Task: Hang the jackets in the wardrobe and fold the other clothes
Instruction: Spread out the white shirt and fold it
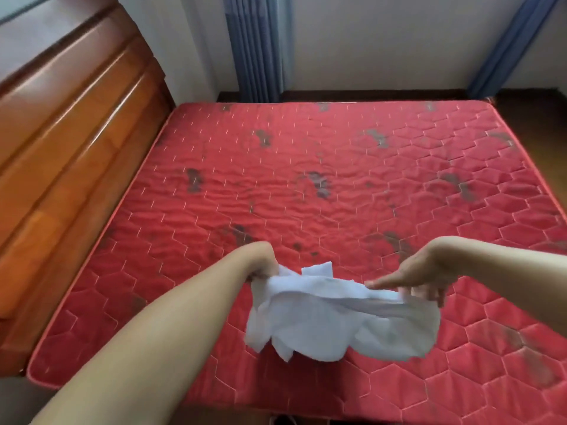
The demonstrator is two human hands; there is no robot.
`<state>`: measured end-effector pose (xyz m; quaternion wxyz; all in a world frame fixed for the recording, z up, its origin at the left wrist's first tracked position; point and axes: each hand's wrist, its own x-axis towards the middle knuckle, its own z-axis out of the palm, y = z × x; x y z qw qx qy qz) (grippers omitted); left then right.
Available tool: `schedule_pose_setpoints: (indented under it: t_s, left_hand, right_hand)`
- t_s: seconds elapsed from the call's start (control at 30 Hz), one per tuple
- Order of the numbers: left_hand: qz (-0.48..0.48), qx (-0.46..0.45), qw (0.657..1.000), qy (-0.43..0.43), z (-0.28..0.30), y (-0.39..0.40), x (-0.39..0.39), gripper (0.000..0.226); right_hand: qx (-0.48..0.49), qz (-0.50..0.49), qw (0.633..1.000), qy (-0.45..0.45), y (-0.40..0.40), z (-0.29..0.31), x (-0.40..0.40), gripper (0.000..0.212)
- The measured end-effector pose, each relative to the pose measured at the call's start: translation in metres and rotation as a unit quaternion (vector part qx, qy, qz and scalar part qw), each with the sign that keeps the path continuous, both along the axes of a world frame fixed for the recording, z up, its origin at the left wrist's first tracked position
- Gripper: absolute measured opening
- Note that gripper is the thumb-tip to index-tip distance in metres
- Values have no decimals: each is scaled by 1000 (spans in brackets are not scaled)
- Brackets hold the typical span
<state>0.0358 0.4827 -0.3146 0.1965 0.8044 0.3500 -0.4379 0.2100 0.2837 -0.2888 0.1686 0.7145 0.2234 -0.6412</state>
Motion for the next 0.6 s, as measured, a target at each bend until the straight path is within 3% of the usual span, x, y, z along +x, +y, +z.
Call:
schedule_pose_setpoints:
  t_s: [0.07, 0.13, 0.2, 0.27, 0.37, 0.5, 0.6]
  left_hand:
    - [159, -38, 981, -109, 1, 6, 11, 11]
    - [326, -84, 918, -209, 6, 5, 21, 22]
    - [406, -120, 869, -258, 8, 2, 27, 42]
    - [432, -123, 849, -278, 9, 1, 31, 45]
    - [485, -122, 812, -301, 12, 9, 33, 28]
    - [501, -131, 795, -314, 13, 23, 32, 32]
    - [508, -153, 782, -327, 14, 28, 34, 17]
  right_hand:
    - [20, -62, 998, 0, -14, -31, -5, 40]
    - [39, -33, 998, -42, -23, -76, -17, 16]
    - [23, 11, 999, -28, -23, -116, -32, 20]
    - [14, -6, 1000, 23, -21, -136, -38, 14]
    - [68, -137, 981, 123, -19, -127, -35, 6]
    - [156, -298, 886, 319, -22, -84, -30, 13]
    - [212, -347, 837, 366, -18, -63, -31, 22]
